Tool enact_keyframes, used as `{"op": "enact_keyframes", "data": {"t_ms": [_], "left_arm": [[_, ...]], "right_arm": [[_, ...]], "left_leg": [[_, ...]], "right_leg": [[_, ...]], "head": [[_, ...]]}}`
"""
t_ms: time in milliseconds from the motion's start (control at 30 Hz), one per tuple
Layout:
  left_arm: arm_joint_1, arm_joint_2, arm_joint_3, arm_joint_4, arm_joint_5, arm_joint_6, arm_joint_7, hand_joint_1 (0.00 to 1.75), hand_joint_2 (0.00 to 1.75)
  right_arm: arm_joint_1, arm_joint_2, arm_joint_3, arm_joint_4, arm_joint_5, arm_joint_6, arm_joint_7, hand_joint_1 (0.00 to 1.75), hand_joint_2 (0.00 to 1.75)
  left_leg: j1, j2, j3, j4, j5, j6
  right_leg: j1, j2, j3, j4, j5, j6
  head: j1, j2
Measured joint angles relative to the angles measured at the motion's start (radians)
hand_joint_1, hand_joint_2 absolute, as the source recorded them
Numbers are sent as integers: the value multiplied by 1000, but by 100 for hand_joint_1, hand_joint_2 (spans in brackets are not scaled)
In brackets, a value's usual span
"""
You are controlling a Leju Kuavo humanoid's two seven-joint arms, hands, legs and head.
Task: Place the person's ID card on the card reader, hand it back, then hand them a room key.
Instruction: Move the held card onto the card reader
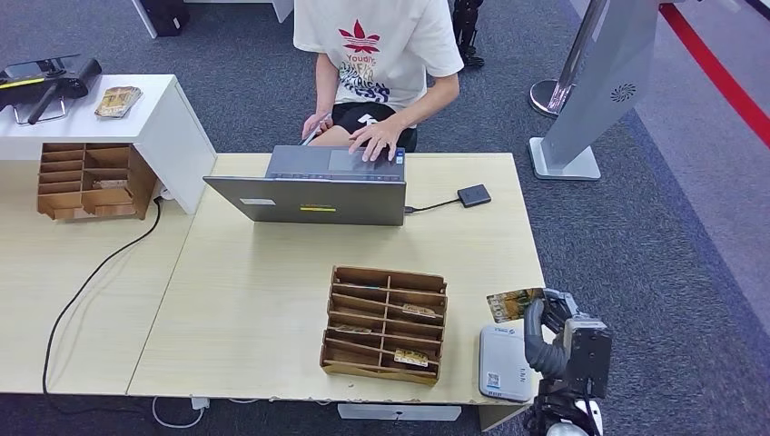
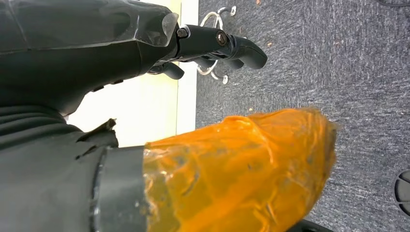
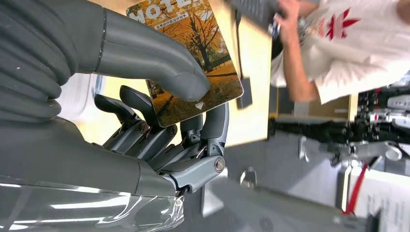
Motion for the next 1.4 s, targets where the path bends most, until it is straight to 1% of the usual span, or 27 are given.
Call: {"op": "enact_keyframes", "data": {"t_ms": [67, 200, 400, 700, 867, 1100, 1400], "left_arm": [[0, 0, 0, 0, 0, 0, 0, 0, 0], [0, 0, 0, 0, 2, 1, 1, 0, 0], [0, 0, 0, 0, 4, 2, 8, 0, 0], [0, 0, 0, 0, 11, 0, 11, 0, 0], [0, 0, 0, 0, 18, -1, 11, 0, 0], [0, 0, 0, 0, 24, -4, 11, 0, 0], [0, 0, 0, 0, 27, -6, 11, 0, 0]], "right_arm": [[8, -4, -4, -4, 68, -30, 9, 175, 175], [25, -10, -7, -12, 179, -62, 37, 175, 175], [44, -23, -4, -10, 388, -92, 121, 175, 175], [44, -45, 23, 22, 559, -110, 212, 175, 175], [41, -57, 34, 48, 672, -121, 281, 175, 175], [25, -69, 50, 94, 759, -122, 338, 175, 175], [8, -72, 52, 141, 799, -127, 368, 175, 175]], "left_leg": [[0, 0, 0, 0, 0, 0], [0, 0, 0, 0, 0, 0], [0, 0, 0, 0, 0, 0], [0, 0, 0, 0, 0, 0], [0, 0, 0, 0, 0, 0], [0, 0, 0, 0, 0, 0], [0, 0, 0, 0, 0, 0]], "right_leg": [[0, 0, 0, 0, 0, 0], [0, 0, 0, 0, 0, 0], [0, 0, 0, 0, 0, 0], [0, 0, 0, 0, 0, 0], [0, 0, 0, 0, 0, 0], [0, 0, 0, 0, 0, 0], [0, 0, 0, 0, 0, 0]], "head": [[0, 0], [0, 0], [0, 0], [0, 0], [0, 0], [0, 0], [0, 0]]}}
